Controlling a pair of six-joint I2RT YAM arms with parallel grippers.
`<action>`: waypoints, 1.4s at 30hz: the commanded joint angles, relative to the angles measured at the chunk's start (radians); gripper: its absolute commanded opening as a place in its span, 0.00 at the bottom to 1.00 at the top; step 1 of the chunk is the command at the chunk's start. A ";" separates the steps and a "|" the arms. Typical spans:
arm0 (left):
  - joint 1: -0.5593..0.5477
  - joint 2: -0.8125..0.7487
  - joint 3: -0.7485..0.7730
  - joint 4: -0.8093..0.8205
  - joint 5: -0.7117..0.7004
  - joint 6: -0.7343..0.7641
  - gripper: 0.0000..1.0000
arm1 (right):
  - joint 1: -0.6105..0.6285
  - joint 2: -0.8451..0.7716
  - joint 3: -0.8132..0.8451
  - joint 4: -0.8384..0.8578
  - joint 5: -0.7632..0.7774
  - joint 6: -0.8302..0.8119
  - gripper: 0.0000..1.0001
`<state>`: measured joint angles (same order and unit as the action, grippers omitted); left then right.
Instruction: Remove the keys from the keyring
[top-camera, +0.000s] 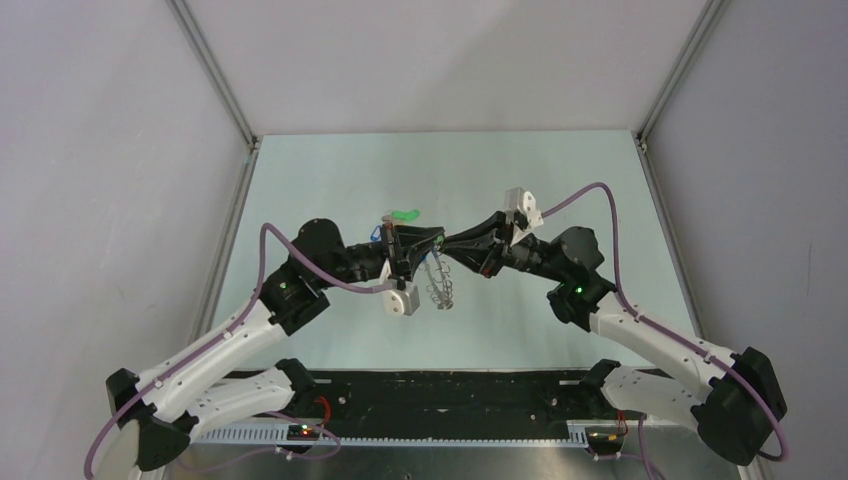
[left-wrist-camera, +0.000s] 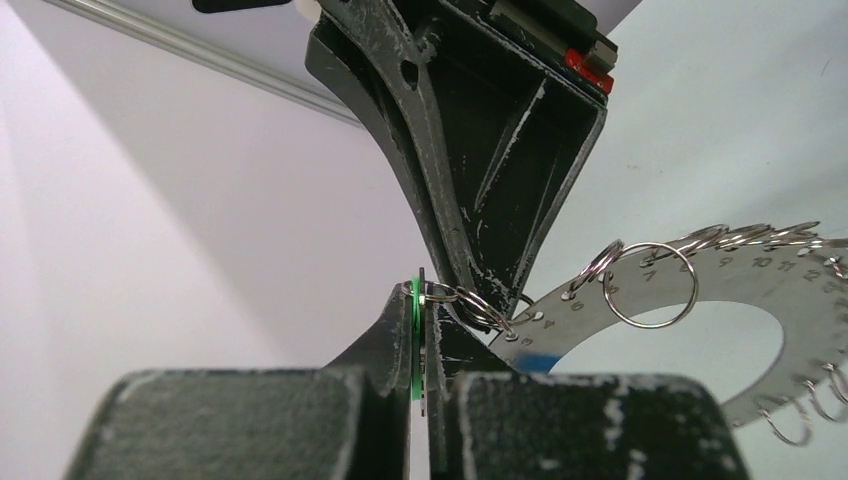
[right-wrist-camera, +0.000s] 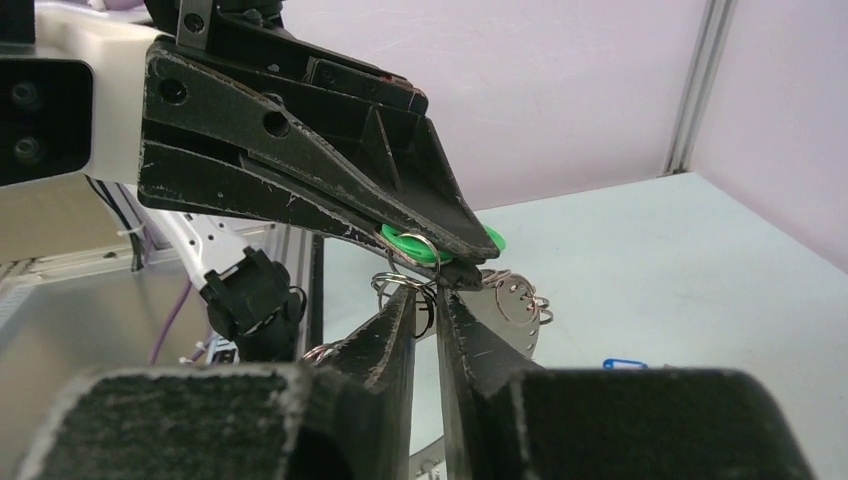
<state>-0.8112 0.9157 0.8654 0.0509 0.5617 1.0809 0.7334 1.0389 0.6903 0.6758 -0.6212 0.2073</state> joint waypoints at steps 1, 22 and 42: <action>-0.004 -0.020 0.009 0.056 0.021 -0.009 0.00 | -0.012 0.008 0.037 0.116 -0.033 0.080 0.15; -0.005 -0.040 0.001 0.056 -0.038 0.008 0.00 | -0.029 -0.020 0.036 0.014 0.180 0.473 0.00; -0.043 0.043 0.005 0.012 -0.071 0.046 0.00 | -0.126 -0.092 -0.009 -0.031 0.311 0.788 0.00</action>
<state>-0.8417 0.9642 0.8639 0.0608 0.4900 1.1072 0.6247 0.9531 0.6682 0.5930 -0.3046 1.0119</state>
